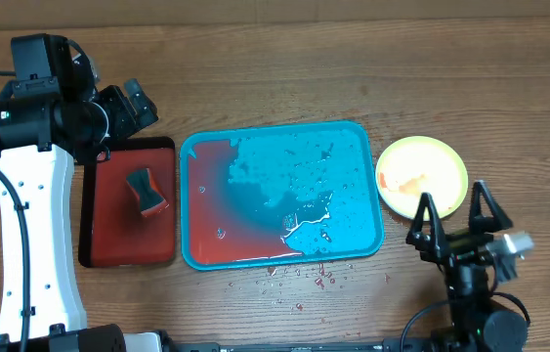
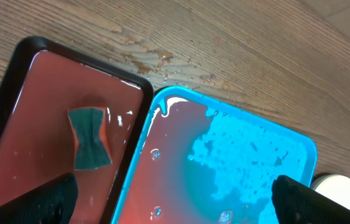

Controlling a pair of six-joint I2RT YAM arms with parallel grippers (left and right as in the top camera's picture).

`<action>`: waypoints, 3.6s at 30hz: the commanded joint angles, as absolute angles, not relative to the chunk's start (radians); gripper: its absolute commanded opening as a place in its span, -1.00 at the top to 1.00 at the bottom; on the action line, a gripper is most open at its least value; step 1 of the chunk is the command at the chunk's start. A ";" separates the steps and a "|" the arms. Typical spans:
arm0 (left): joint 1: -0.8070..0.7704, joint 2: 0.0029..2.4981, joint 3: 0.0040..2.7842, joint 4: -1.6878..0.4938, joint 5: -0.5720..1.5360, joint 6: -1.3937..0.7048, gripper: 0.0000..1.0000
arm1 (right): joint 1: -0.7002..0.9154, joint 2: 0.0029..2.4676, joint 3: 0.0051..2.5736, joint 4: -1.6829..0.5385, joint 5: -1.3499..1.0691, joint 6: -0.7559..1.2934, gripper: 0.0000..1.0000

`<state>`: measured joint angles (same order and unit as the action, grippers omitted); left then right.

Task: Clean dirty plates on tray and stack at the side

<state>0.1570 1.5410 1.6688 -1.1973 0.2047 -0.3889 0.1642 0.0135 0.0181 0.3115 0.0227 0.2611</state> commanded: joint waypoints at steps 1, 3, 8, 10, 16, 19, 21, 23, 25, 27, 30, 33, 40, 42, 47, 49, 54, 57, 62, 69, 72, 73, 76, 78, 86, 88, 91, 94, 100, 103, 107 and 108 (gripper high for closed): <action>0.157 1.544 1.677 -1.198 0.202 -0.389 -1.00 | 0.170 0.003 0.007 0.248 0.036 0.261 -1.00; 0.157 1.544 1.677 -1.197 0.202 -0.389 -1.00 | 0.170 0.002 0.007 0.200 0.049 0.261 -1.00; 0.157 1.544 1.677 -1.198 0.202 -0.389 -0.99 | 0.170 0.002 0.007 0.066 0.051 0.261 -1.00; 0.157 1.544 1.677 -1.198 0.202 -0.389 -0.99 | 0.170 0.002 0.007 -0.008 0.051 0.261 -1.00; 0.157 1.544 1.677 -1.198 0.202 -0.389 -1.00 | 0.168 0.003 0.008 -0.080 0.047 0.261 -1.00; 0.157 1.544 1.677 -1.198 0.202 -0.389 -1.00 | 0.168 0.003 0.008 -0.080 0.047 0.261 -1.00; 0.157 1.544 1.677 -1.198 0.202 -0.389 -1.00 | 0.168 0.003 0.008 -0.080 0.047 0.261 -1.00; 0.157 1.544 1.677 -1.198 0.202 -0.389 -1.00 | 0.168 0.003 0.008 -0.080 0.047 0.261 -1.00; 0.157 1.544 1.677 -1.198 0.202 -0.389 -1.00 | 0.168 0.003 0.008 -0.080 0.047 0.261 -1.00; 0.157 1.544 1.677 -1.198 0.202 -0.389 -0.99 | 0.168 0.003 0.008 -0.080 0.047 0.261 -1.00; 0.157 1.544 1.677 -1.198 0.202 -0.389 -0.99 | 0.168 0.003 0.008 -0.080 0.047 0.261 -1.00; 0.157 1.544 1.677 -1.198 0.202 -0.389 -1.00 | 0.168 0.003 0.008 -0.080 0.047 0.261 -1.00; 0.157 1.528 1.677 -1.198 0.192 -0.389 -1.00 | 0.168 0.003 0.008 -0.080 0.047 0.261 -1.00; 0.151 1.498 1.676 -1.199 0.191 -0.389 -0.99 | 0.168 0.003 0.008 -0.080 0.047 0.261 -1.00; 0.143 1.340 1.663 -1.209 0.152 -0.372 -1.00 | 0.168 0.003 0.008 -0.080 0.047 0.261 -1.00; 0.144 1.262 1.652 -1.203 0.091 -0.370 -0.99 | 0.168 0.003 0.008 -0.080 0.047 0.261 -1.00; 0.165 0.972 1.532 -1.136 -0.052 -0.293 -1.00 | 0.168 0.003 0.008 -0.080 0.047 0.261 -1.00; 0.173 0.792 1.388 -1.028 -0.031 -0.170 -1.00 | 0.168 0.003 0.008 -0.080 0.047 0.261 -1.00; 0.168 0.561 1.122 -0.842 0.168 0.131 -1.00 | 0.168 0.003 0.008 -0.080 0.047 0.261 -1.00; 0.168 0.433 0.760 -0.513 0.302 0.250 -0.99 | 0.168 0.003 0.008 -0.080 0.047 0.261 -1.00; 0.168 0.394 0.621 -0.362 0.327 0.247 -1.00 | 0.168 0.003 0.008 -0.080 0.047 0.261 -1.00; 0.168 0.376 0.572 -0.315 0.341 0.247 -1.00 | 0.168 0.003 0.008 -0.080 0.047 0.261 -1.00; 0.168 0.318 0.447 -0.196 0.364 0.247 -0.99 | 0.168 0.003 0.008 -0.080 0.047 0.261 -1.00; 0.168 0.276 0.373 -0.138 0.376 0.247 -1.00 | 0.168 0.003 0.008 -0.080 0.047 0.261 -1.00; 0.168 0.139 0.215 -0.070 0.336 0.250 -1.00 | 0.168 0.003 0.008 -0.080 0.047 0.261 -1.00; 0.168 0.123 0.196 -0.069 0.324 0.258 -1.00 | 0.168 0.003 0.008 -0.080 0.047 0.261 -1.00; 0.168 0.099 0.144 -0.030 0.316 0.278 -0.99 | 0.168 0.003 0.008 -0.080 0.047 0.261 -1.00; 0.168 0.074 0.083 0.047 0.311 0.278 -1.00 | 0.168 0.003 0.008 -0.080 0.047 0.261 -1.00; 0.167 0.035 0.004 0.080 0.315 0.273 -0.99 | 0.168 0.003 0.008 -0.080 0.047 0.261 -1.00; 0.167 0.013 0.005 -0.004 0.313 0.273 -1.00 | 0.168 0.003 0.008 -0.080 0.047 0.261 -1.00; 0.167 0.003 0.005 -0.050 0.311 0.248 -1.00 | 0.168 0.003 0.008 -0.080 0.047 0.261 -1.00; 0.167 0.003 0.005 -0.049 0.311 0.229 -0.99 | 0.168 0.003 0.008 -0.080 0.047 0.261 -1.00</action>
<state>0.1654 0.0196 0.0090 -0.0490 0.3180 0.2619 0.1642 0.0128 0.0181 -0.0830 0.0380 0.2615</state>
